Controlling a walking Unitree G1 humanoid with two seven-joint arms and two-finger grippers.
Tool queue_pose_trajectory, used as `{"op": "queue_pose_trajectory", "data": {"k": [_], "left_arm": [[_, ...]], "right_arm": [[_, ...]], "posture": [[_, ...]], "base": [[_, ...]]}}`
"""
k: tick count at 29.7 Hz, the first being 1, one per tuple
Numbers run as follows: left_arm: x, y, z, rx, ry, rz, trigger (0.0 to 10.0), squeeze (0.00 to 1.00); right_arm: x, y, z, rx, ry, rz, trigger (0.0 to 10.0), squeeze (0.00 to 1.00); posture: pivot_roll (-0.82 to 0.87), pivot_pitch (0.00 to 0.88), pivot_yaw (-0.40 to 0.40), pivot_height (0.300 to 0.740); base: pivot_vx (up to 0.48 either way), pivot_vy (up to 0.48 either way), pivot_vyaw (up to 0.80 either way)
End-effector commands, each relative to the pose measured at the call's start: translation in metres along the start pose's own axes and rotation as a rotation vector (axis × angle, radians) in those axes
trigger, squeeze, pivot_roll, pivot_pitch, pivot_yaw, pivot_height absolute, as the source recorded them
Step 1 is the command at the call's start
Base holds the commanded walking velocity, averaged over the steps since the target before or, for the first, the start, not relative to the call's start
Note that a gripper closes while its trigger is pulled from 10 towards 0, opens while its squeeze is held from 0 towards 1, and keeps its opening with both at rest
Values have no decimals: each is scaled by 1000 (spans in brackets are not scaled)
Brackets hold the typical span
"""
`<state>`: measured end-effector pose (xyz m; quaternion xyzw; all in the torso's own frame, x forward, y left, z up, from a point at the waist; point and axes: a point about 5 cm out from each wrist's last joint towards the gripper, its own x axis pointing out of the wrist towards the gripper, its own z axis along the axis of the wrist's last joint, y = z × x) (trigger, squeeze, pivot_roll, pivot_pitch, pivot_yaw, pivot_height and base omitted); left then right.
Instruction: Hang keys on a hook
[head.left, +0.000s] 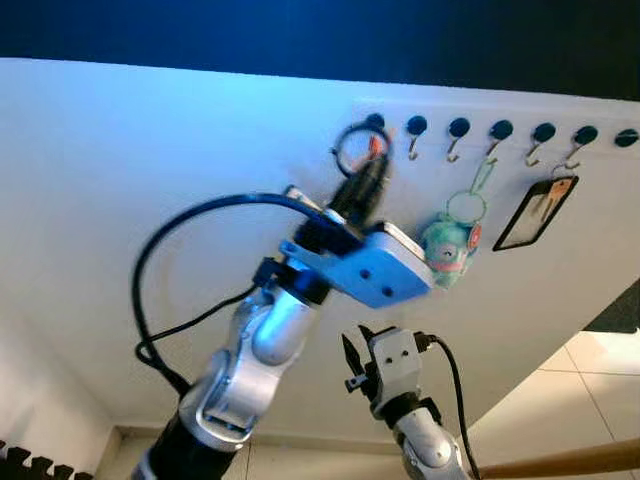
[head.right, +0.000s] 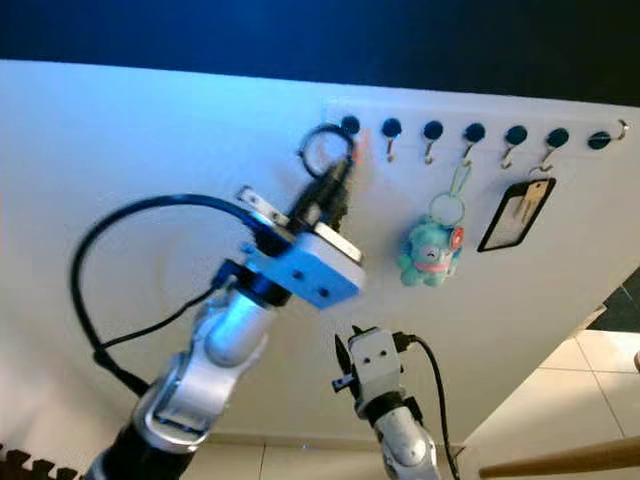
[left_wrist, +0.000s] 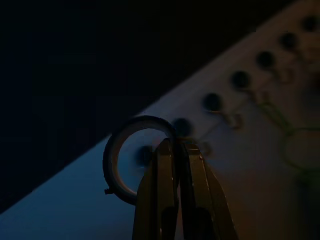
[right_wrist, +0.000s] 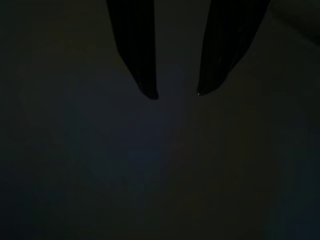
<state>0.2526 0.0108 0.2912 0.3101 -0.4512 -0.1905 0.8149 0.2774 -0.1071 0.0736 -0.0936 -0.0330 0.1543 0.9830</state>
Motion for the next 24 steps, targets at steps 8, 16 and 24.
{"op": "queue_pose_trajectory", "data": {"k": [8,16,24], "left_arm": [[19,-21,14,-1,-106,-87,10000,0],[28,-30,11,7,-116,-122,10000,0],[40,-41,9,-1,-135,-152,10000,0]], "right_arm": [[-3,-7,-11,-13,34,-37,10000,0],[-3,-1,-14,-3,30,-34,10000,0],[-4,2,-17,2,35,-35,10000,0]], "posture": [[150,166,-3,740],[153,170,6,740],[148,173,20,740]], "base": [[0,0,0],[0,0,0],[0,0,0]]}}
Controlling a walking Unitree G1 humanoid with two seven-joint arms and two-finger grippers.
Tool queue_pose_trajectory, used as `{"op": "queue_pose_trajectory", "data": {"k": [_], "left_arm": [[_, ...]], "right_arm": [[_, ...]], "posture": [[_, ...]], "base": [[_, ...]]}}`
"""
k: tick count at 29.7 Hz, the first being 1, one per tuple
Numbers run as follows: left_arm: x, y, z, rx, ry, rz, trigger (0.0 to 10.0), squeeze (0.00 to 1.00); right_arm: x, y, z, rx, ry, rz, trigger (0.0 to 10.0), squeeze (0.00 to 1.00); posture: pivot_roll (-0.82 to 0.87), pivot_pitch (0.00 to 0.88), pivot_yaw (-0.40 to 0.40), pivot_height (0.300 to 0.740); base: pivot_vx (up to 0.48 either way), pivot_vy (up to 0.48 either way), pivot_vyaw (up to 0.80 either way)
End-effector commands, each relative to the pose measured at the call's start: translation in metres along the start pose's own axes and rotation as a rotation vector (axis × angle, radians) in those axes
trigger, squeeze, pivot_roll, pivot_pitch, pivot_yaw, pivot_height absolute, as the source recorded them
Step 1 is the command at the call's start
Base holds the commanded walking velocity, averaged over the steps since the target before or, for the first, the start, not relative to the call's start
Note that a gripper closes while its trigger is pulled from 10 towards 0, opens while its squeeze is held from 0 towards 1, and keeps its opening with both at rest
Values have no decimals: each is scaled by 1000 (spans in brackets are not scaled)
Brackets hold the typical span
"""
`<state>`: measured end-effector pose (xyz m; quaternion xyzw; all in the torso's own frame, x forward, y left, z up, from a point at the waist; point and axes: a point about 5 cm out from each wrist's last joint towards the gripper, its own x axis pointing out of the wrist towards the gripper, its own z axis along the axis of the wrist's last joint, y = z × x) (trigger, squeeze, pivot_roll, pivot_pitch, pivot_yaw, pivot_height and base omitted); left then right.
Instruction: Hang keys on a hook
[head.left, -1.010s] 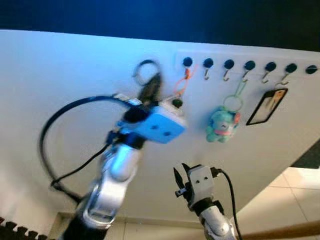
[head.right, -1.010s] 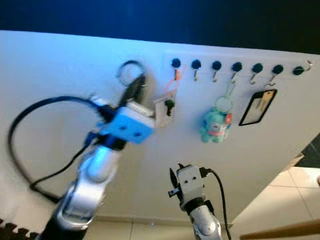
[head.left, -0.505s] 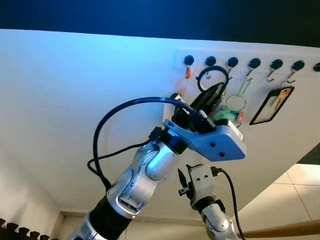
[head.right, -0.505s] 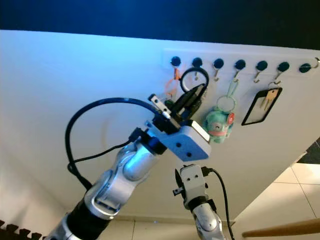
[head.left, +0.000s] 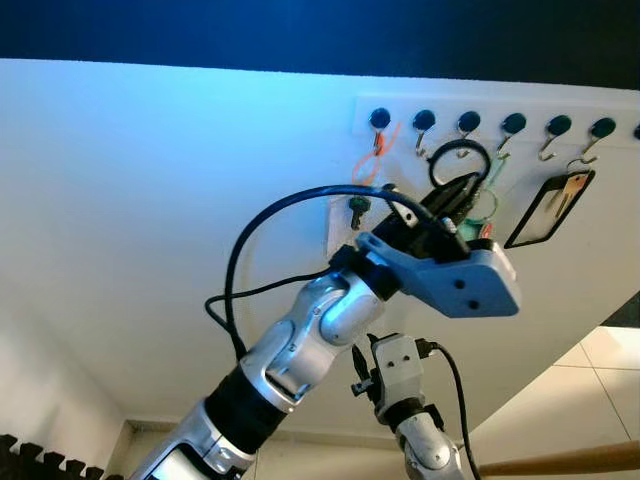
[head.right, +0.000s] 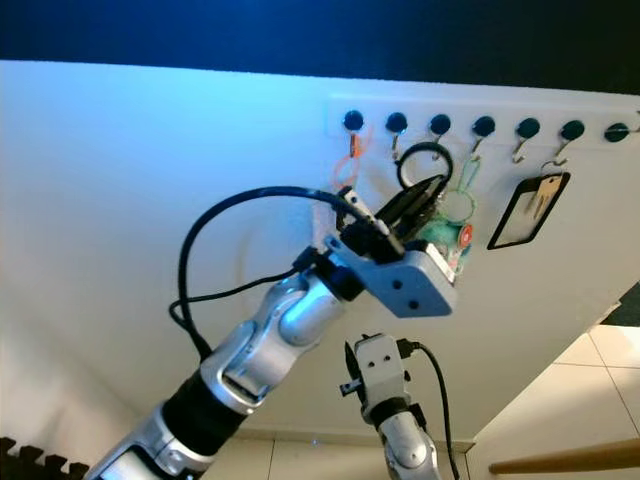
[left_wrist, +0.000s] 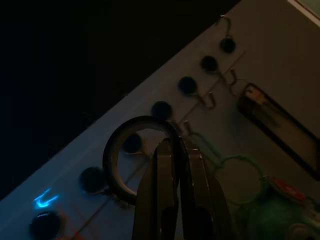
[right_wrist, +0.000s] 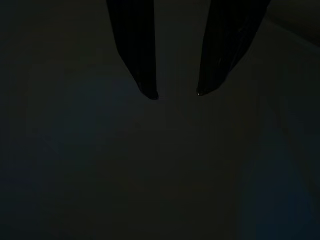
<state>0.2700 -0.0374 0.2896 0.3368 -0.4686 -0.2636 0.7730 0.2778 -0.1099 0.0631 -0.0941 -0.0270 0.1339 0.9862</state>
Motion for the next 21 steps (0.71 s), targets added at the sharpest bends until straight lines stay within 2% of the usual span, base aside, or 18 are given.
{"op": "queue_pose_trajectory", "data": {"k": [1,10,12,21], "left_arm": [[6,-5,7,-9,-35,-5,10000,0],[14,1,-2,-7,-30,9,10000,0],[16,7,-9,-7,-9,30,10000,0],[15,13,-15,1,2,55,10000,0]], "right_arm": [[-4,4,-6,3,19,3,10000,0],[-7,6,-8,8,17,-8,10000,0],[-9,6,-8,9,18,-11,10000,0],[-10,6,-8,8,19,-11,10000,0]], "posture": [[144,174,25,740],[132,176,34,740],[130,178,35,740],[132,179,26,740]], "base": [[0,0,0],[0,0,0],[0,0,0],[0,0,0]]}}
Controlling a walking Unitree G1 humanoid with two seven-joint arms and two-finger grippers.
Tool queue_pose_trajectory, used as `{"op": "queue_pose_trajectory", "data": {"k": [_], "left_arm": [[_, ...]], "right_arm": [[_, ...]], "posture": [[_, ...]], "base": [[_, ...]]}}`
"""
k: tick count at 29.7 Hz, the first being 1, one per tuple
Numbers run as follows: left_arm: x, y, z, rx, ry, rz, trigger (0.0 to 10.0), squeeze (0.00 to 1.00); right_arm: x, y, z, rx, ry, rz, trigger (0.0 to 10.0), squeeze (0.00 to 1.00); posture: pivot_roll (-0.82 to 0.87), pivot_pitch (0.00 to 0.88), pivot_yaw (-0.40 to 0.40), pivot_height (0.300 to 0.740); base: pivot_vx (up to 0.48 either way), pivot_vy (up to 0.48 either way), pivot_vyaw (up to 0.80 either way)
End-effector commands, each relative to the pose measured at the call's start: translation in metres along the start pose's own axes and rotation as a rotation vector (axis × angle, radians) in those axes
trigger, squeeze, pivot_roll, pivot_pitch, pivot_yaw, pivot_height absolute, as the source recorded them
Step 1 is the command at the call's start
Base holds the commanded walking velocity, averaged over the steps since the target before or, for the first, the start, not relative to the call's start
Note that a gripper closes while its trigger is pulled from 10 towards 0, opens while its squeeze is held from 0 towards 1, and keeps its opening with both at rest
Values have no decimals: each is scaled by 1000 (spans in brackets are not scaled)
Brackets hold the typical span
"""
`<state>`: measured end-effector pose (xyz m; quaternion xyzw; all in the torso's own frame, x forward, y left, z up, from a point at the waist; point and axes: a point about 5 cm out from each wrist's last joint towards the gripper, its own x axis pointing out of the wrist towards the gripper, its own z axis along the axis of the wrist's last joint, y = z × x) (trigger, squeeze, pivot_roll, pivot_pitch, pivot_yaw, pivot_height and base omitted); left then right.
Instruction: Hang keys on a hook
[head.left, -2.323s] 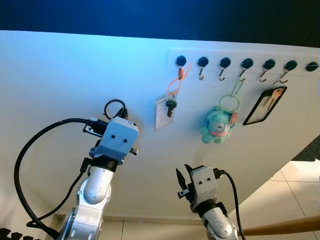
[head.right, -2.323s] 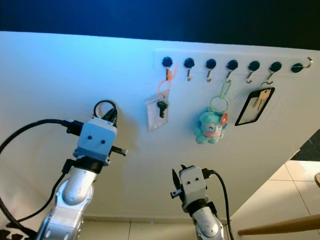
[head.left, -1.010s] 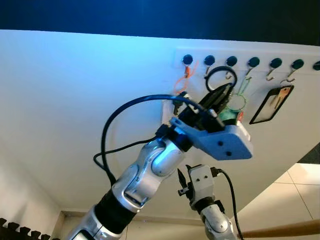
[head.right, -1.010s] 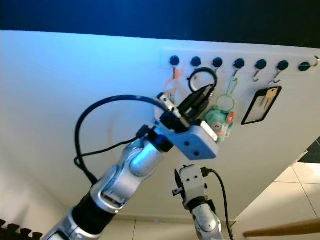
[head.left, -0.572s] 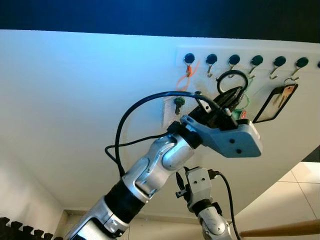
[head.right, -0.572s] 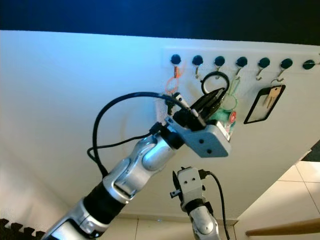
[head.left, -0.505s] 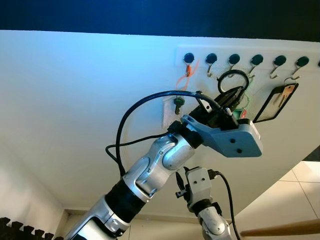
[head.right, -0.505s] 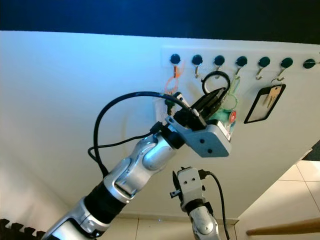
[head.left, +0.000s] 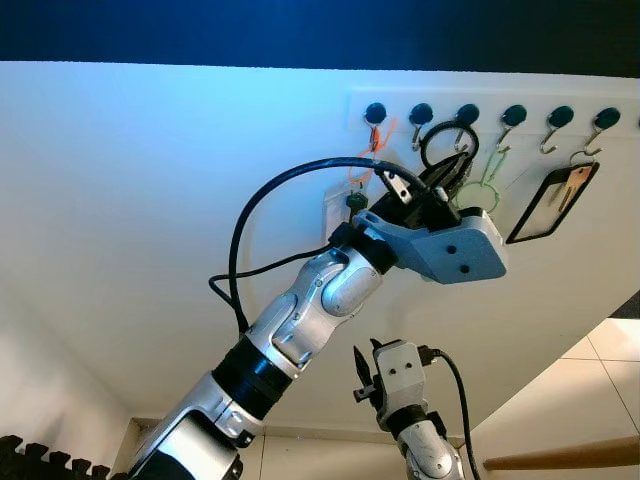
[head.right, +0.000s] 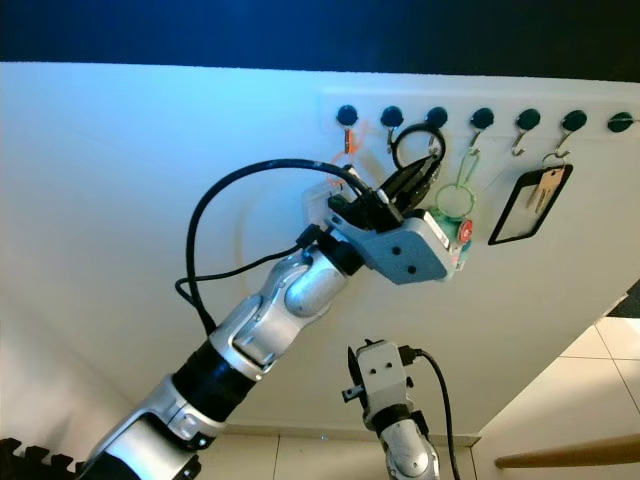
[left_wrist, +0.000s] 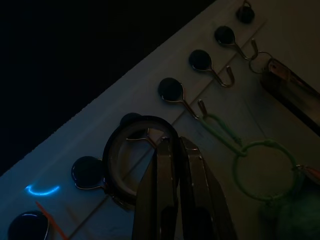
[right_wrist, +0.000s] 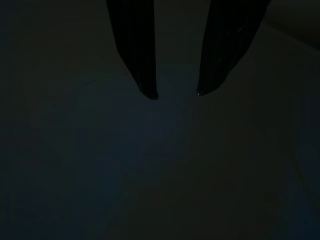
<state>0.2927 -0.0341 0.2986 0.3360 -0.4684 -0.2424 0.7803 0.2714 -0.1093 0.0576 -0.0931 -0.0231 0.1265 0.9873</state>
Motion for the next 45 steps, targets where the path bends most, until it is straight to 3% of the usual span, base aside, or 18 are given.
{"op": "queue_pose_trajectory", "data": {"k": [1,8,14,34,45], "left_arm": [[2,3,4,-14,-19,22,10000,0],[-9,8,20,-36,-48,42,10000,0],[-11,7,21,-45,-44,46,10000,0],[-11,0,12,-61,11,12,10000,0],[-8,3,-3,-123,80,-7,10000,0]], "right_arm": [[-4,2,-4,4,10,4,10000,0],[-5,1,-5,0,14,6,10000,0],[-4,3,-5,-1,16,17,10000,0],[-6,4,-6,-1,21,18,10000,0],[-7,6,-6,2,22,19,10000,0]], "posture": [[132,179,26,740],[144,179,18,740],[152,177,9,740],[139,178,15,740],[139,185,19,740]], "base": [[0,0,0],[0,0,0],[0,0,0],[0,0,0],[0,0,0]]}}
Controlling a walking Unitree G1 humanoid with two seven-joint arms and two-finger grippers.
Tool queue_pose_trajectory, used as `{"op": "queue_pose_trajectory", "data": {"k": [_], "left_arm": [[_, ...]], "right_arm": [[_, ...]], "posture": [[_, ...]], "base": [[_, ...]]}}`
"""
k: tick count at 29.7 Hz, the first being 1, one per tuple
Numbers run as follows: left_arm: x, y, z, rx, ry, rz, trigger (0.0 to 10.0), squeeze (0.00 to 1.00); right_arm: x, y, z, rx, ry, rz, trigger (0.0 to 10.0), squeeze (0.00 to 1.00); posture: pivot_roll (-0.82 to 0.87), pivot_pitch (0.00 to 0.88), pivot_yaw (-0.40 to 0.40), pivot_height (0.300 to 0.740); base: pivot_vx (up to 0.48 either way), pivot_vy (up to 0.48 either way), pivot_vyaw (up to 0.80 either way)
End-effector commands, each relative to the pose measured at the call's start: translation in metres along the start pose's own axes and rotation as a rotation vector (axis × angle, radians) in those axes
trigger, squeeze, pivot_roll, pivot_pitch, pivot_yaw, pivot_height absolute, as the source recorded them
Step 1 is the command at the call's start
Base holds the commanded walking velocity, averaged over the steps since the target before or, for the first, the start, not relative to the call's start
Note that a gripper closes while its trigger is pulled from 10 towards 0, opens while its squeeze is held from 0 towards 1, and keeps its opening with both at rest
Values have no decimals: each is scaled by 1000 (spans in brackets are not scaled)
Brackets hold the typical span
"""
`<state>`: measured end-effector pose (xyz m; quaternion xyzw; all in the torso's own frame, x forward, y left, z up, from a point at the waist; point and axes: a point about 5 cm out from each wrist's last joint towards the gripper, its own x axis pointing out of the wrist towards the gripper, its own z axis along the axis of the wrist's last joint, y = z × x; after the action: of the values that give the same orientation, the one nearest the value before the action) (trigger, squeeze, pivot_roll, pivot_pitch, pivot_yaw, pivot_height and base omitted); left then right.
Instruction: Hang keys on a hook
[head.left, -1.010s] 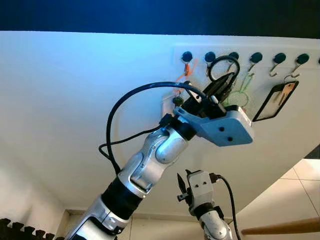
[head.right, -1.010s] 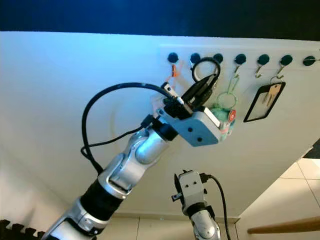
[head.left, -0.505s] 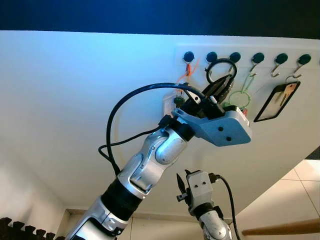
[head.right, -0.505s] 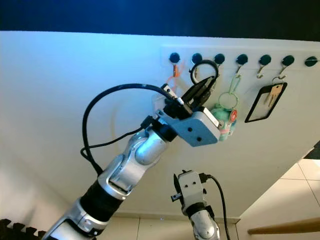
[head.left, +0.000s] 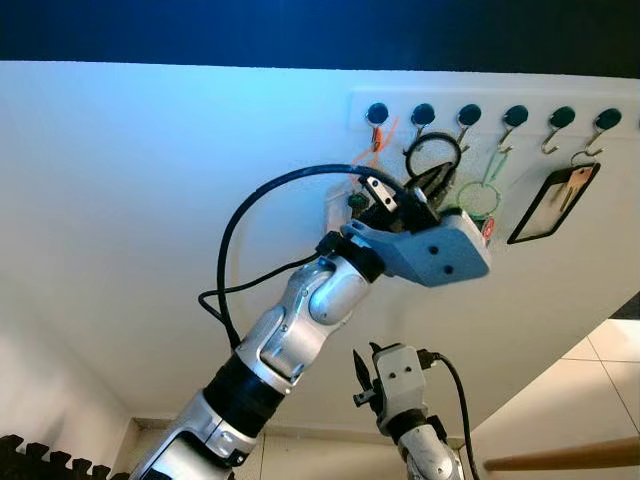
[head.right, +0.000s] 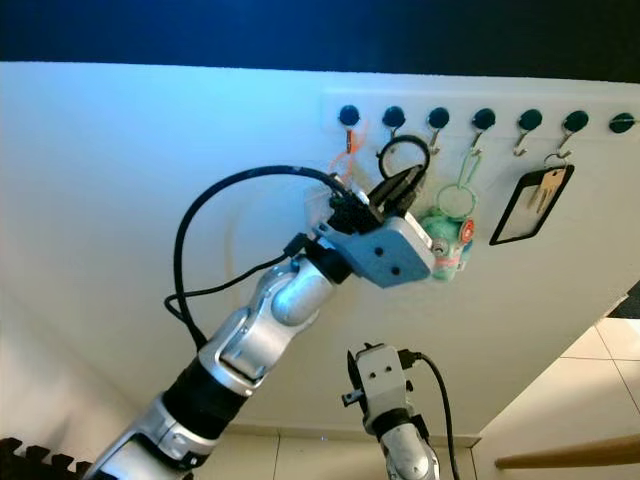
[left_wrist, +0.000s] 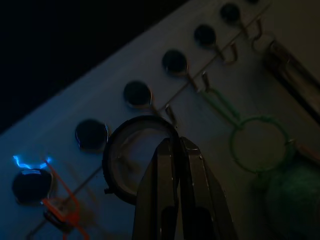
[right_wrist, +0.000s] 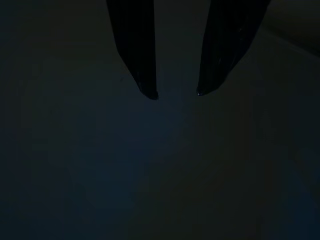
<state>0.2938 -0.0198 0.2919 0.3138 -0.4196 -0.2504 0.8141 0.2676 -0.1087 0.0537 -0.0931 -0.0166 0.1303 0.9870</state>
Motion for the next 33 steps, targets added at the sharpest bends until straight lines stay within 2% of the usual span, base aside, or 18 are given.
{"op": "queue_pose_trajectory", "data": {"k": [1,6,12,13,14,15,16,28,29,31,32,33], "left_arm": [[5,-2,5,-34,-12,-1,10000,0],[5,1,2,-45,9,11,10000,0],[3,-2,2,-44,10,-1,10000,0],[2,-4,3,-49,10,-9,10000,137],[1,-5,3,-50,9,-12,10000,816],[1,-6,3,-51,8,-14,10000,816],[1,-7,4,-52,8,-15,10000,1000],[-9,-12,8,-60,-11,-18,10000,1000],[-16,-11,9,-25,-36,15,10000,0],[-35,-9,10,20,-71,64,10000,0],[-35,-9,10,20,-71,64,10000,0],[-48,-7,8,30,-66,82,10000,0]], "right_arm": [[-3,3,-3,0,10,10,10000,0],[-5,3,-4,1,13,9,10000,0],[-4,4,-4,2,14,11,10000,0],[-4,4,-4,2,15,12,10000,0],[-4,4,-4,2,15,13,10000,0],[-4,4,-4,2,16,13,10000,0],[-5,4,-4,2,16,14,10000,0],[-6,4,-5,0,17,8,10000,0],[-7,3,-5,0,18,4,10000,0],[-9,1,-7,-2,21,-6,10000,0],[-9,1,-7,-2,21,-6,10000,0],[-11,-1,-8,-5,27,-13,10000,0]], "posture": [[139,185,19,740],[140,187,19,740],[142,188,18,740],[144,192,16,740],[144,192,16,740],[144,192,16,740],[144,194,15,740],[139,196,15,740],[134,196,15,740],[130,196,14,740],[130,196,14,740],[130,199,13,740]], "base": [[0,0,0],[0,0,0],[0,0,0],[0,0,0],[0,0,0],[0,0,0],[0,0,0],[0,0,0],[0,0,0],[0,0,0],[0,0,0],[0,0,0]]}}
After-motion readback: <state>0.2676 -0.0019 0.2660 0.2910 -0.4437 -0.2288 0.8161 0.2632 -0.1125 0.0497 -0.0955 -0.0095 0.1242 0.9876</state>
